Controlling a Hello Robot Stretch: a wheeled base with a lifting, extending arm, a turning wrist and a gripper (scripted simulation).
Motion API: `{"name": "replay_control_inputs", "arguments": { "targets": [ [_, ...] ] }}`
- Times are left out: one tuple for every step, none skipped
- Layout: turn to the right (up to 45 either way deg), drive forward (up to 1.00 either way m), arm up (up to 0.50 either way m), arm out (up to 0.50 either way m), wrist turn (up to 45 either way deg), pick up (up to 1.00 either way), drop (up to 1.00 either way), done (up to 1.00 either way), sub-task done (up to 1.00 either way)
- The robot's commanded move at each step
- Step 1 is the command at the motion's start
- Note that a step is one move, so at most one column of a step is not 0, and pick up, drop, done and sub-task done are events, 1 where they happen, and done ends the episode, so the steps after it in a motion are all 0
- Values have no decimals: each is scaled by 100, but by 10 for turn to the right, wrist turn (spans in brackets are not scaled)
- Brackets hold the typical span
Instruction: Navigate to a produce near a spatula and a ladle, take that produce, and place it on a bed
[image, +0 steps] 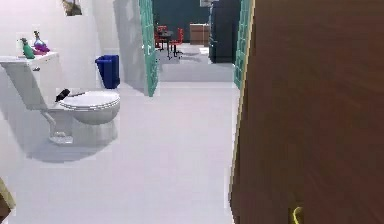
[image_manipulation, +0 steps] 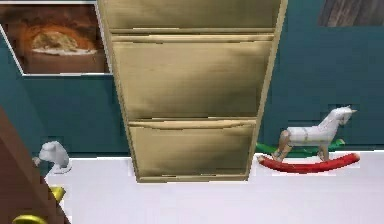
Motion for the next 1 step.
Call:
{"name": "replay_control_inputs", "arguments": {
  "targets": [
    [0, 100, 0, 0, 0, 0, 0, 0, 0]
  ]
}}
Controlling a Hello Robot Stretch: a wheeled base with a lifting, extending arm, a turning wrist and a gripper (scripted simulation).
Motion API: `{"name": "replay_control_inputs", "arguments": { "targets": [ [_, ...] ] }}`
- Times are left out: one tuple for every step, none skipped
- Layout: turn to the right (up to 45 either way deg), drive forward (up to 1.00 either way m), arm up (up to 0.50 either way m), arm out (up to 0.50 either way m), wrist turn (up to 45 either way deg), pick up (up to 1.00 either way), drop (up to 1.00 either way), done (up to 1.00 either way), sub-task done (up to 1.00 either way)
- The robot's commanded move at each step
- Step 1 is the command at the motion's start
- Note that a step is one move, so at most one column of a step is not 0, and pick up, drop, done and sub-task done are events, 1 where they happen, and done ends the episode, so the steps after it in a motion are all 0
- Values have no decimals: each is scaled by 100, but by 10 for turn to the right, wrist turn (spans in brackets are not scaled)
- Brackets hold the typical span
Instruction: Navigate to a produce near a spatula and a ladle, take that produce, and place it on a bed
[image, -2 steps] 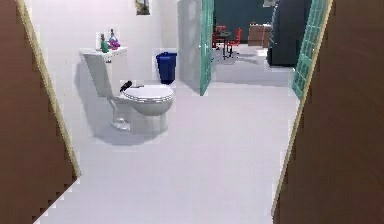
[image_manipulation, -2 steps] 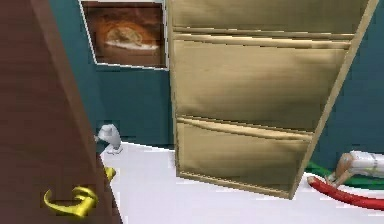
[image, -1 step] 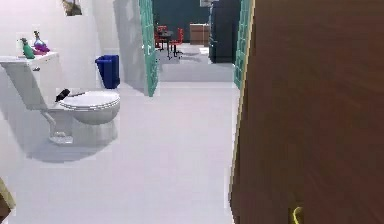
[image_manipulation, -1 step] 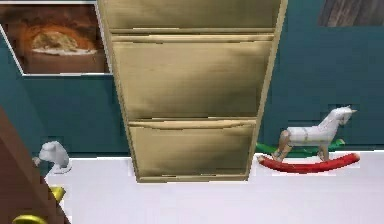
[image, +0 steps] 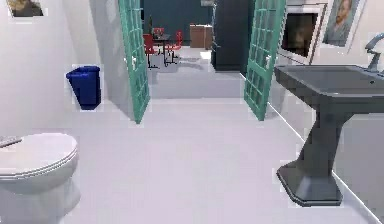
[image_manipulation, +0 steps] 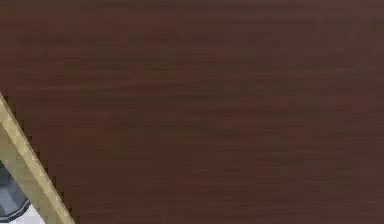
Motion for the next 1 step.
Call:
{"name": "replay_control_inputs", "arguments": {
  "targets": [
    [0, 100, 0, 0, 0, 0, 0, 0, 0]
  ]
}}
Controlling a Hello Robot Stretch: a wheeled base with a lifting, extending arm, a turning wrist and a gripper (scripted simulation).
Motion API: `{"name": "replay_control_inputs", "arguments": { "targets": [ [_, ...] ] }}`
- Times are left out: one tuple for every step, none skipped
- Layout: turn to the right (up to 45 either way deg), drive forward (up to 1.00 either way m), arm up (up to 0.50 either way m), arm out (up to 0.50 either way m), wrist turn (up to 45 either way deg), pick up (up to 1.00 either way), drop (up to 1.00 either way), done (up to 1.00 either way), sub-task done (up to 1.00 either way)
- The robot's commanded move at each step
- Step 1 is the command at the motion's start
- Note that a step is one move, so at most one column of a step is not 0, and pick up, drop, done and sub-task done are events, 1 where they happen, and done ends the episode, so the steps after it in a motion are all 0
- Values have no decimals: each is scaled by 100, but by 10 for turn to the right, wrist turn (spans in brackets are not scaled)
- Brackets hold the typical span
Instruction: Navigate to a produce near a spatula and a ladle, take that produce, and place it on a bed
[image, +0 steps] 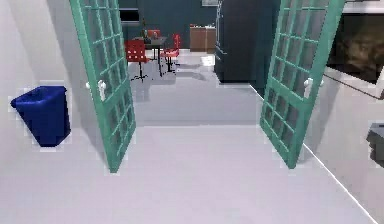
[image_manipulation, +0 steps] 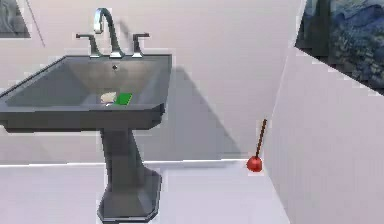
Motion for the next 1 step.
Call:
{"name": "replay_control_inputs", "arguments": {
  "targets": [
    [0, 100, 0, 0, 0, 0, 0, 0, 0]
  ]
}}
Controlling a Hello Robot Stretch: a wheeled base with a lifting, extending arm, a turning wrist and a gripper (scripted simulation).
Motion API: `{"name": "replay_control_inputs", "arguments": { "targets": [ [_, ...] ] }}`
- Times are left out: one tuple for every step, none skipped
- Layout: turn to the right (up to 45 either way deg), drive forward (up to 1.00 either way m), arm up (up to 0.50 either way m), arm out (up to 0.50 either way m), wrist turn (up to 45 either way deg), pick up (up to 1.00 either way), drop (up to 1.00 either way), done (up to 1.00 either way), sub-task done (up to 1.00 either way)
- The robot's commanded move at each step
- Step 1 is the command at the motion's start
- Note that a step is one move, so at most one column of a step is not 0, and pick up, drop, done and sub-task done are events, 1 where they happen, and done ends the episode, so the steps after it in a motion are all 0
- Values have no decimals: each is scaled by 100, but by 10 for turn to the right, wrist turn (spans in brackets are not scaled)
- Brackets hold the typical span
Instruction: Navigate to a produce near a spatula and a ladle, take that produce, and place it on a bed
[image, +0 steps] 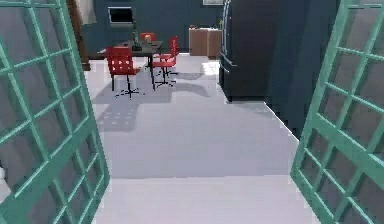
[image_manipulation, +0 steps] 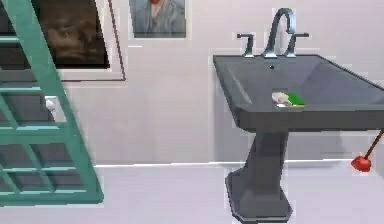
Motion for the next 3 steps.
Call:
{"name": "replay_control_inputs", "arguments": {
  "targets": [
    [0, 100, 0, 0, 0, 0, 0, 0, 0],
    [0, 100, 0, 0, 0, 0, 0, 0, 0],
    [0, 100, 0, 0, 0, 0, 0, 0, 0]
  ]
}}
